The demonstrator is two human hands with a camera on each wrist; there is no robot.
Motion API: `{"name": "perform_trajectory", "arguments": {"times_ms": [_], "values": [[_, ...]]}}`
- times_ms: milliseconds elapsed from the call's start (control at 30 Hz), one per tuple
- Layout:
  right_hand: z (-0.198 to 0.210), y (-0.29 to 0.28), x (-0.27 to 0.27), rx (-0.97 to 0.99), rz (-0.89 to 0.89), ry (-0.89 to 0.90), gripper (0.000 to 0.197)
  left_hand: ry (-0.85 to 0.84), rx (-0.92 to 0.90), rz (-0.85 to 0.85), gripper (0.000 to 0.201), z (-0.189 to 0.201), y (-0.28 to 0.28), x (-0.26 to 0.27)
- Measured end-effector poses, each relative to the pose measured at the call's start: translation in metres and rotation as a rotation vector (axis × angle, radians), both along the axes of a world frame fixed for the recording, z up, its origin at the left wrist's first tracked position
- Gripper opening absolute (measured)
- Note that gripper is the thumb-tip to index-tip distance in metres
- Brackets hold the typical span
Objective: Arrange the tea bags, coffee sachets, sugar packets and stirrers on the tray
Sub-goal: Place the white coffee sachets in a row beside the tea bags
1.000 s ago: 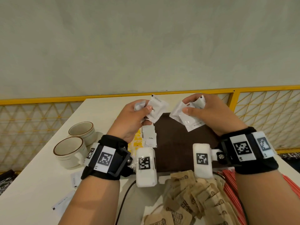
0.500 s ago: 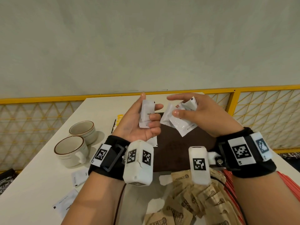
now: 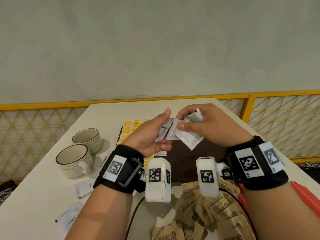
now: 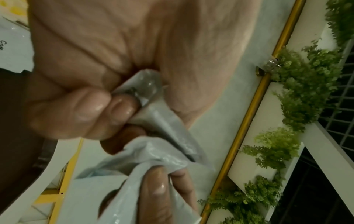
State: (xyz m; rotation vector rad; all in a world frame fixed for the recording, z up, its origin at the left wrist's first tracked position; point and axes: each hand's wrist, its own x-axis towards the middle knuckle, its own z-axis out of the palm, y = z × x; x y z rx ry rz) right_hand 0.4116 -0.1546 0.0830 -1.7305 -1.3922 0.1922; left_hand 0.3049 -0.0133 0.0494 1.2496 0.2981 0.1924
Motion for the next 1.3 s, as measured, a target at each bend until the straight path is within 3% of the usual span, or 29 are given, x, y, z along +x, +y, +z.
{"name": "perform_trajectory", "arguments": {"times_ms": [67, 200, 267, 333, 367, 500, 667, 767, 900, 1033, 1133, 1300], "values": [[-0.001, 0.003, 0.001, 0.049, -0.041, 0.011, 0.008, -0.026, -0.059, 0.035, 0.052, -0.001, 0.001, 0.001], [-0.005, 0.01, 0.008, 0.462, -0.291, 0.086, 0.013, -0.121, -0.271, 0.212, 0.074, 0.0, 0.006, 0.008], [-0.008, 0.015, 0.004, 0.436, -0.306, 0.008, 0.009, -0.178, -0.319, 0.21, 0.083, 0.0, 0.006, 0.01], [-0.013, 0.02, -0.003, 0.292, -0.243, -0.055, 0.006, -0.224, -0.324, 0.202, 0.093, 0.002, 0.003, 0.01], [-0.014, 0.021, -0.005, 0.238, -0.213, -0.086, 0.005, -0.228, -0.304, 0.221, 0.088, 0.002, 0.002, 0.01], [-0.013, 0.02, -0.007, 0.122, -0.147, -0.168, 0.006, -0.261, -0.172, 0.327, 0.038, 0.002, 0.003, 0.009], [-0.016, 0.024, -0.011, 0.139, -0.138, -0.122, 0.005, -0.328, -0.222, 0.249, 0.047, 0.007, -0.005, 0.008], [-0.015, 0.023, -0.008, 0.162, -0.143, -0.026, 0.006, -0.386, -0.213, 0.297, 0.024, 0.007, -0.004, 0.008], [-0.015, 0.021, 0.001, 0.256, -0.175, 0.311, 0.011, -0.349, -0.176, 0.431, 0.016, 0.005, 0.007, 0.006], [-0.013, 0.021, 0.001, 0.308, -0.072, 0.652, 0.013, -0.325, 0.097, 0.325, 0.024, 0.005, 0.006, -0.002], [-0.012, 0.021, -0.001, 0.307, -0.014, 0.72, 0.012, -0.354, 0.19, 0.228, 0.021, 0.004, 0.003, -0.002], [-0.011, 0.018, 0.006, 0.337, -0.061, 0.672, 0.022, -0.352, 0.095, 0.341, 0.006, 0.004, 0.005, -0.001]]}}
